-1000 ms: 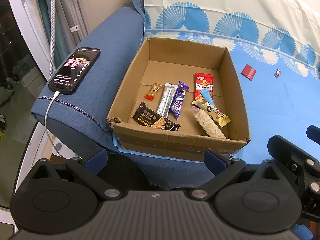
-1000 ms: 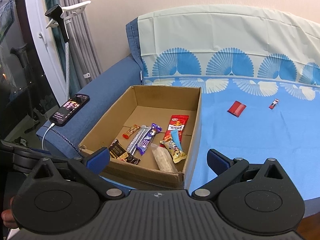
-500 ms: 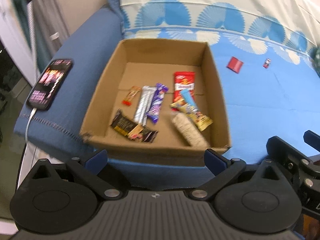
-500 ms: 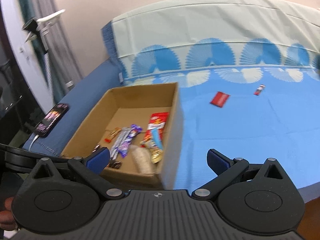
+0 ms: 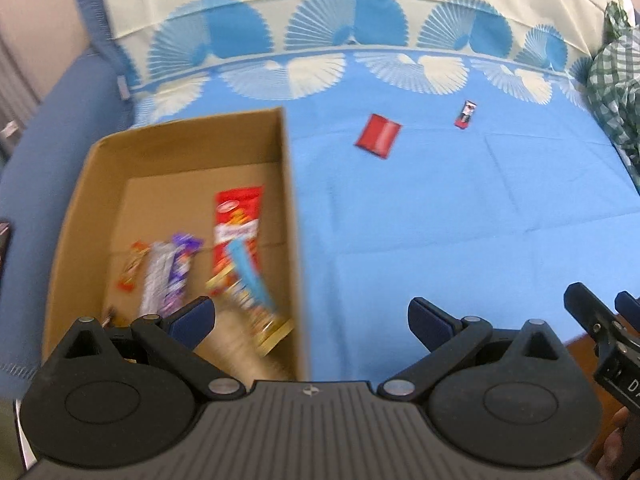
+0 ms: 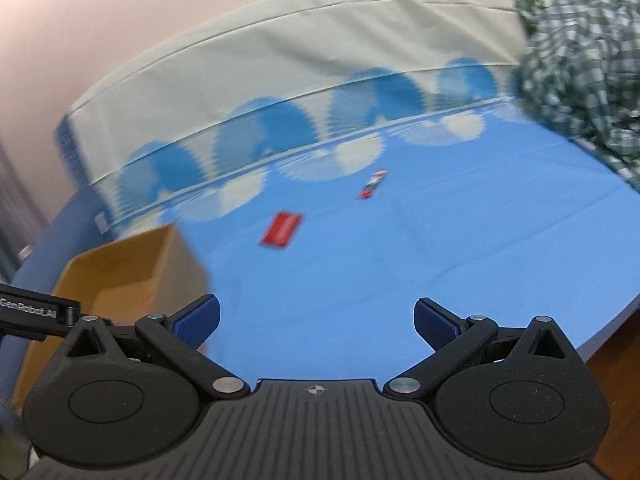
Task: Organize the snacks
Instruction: 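Reach the left tool to the red packet while right tool reaches the red-white stick, then grasp the red packet with left tool while right tool grasps the red-white stick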
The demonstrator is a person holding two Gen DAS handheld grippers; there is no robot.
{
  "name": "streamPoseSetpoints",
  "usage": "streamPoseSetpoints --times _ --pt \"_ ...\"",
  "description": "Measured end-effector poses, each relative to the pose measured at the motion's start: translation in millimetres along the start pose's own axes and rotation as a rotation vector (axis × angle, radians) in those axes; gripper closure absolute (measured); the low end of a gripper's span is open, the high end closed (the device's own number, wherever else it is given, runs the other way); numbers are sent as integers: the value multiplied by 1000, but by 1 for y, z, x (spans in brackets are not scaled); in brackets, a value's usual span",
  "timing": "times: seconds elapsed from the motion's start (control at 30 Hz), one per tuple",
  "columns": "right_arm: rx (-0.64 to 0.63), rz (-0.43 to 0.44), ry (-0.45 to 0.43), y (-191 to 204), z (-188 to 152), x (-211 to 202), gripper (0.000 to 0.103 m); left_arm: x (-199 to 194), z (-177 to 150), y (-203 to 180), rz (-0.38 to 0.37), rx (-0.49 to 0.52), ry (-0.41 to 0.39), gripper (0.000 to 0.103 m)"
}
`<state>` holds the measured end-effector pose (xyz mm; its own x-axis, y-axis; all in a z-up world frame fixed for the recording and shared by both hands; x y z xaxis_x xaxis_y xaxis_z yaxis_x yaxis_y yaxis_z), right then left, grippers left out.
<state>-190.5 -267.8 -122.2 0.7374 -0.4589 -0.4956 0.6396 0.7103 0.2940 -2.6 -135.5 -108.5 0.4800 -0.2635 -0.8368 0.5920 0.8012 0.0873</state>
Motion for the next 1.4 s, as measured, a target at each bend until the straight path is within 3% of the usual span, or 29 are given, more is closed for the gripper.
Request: streamPoseSetpoints --times 0.2,0.47,0.73,0.87,0.9,1.27,1.3,1.33,1.37,1.4 --pt "39 -93 -29 -51 33 81 1 89 62 -51 -2 72 30 0" --pt "-6 -139 -48 -91 64 230 1 230 143 -71 36 70 17 0" --pt "-91 -126 -5 -84 64 390 1 337 167 -72 17 60 54 0" --pt "-186 -140 38 -82 59 442 0 349 169 -64 -44 -18 38 0" --pt "-219 -140 -46 -80 61 443 0 350 169 -64 -42 -13 35 0" --pt "-211 -134 -54 -81 61 443 1 348 169 -68 -35 -22 29 2" --pt "-213 -133 -52 -81 61 442 4 345 170 -68 -40 -24 20 13" --pt "-217 -126 -58 -80 62 440 24 339 173 -69 -49 -18 -2 45" --pt "-227 -106 -72 -77 64 437 44 331 176 -71 -62 -4 -21 57" --pt "-261 -102 -70 -74 65 433 79 327 177 -72 -70 2 -12 57"
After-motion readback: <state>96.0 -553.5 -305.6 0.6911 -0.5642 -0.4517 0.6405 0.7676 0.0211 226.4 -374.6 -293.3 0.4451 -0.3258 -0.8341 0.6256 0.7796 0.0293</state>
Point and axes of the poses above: each gripper's, at about its wrist camera, not at the fingertips, and x roughly the way its jaws point, y to its left, z to its top, the point moved 9 cm from there along x, roughly the way its jaws point, and after that the axes turned 6 degrees about -y, right-handed, at the moved point
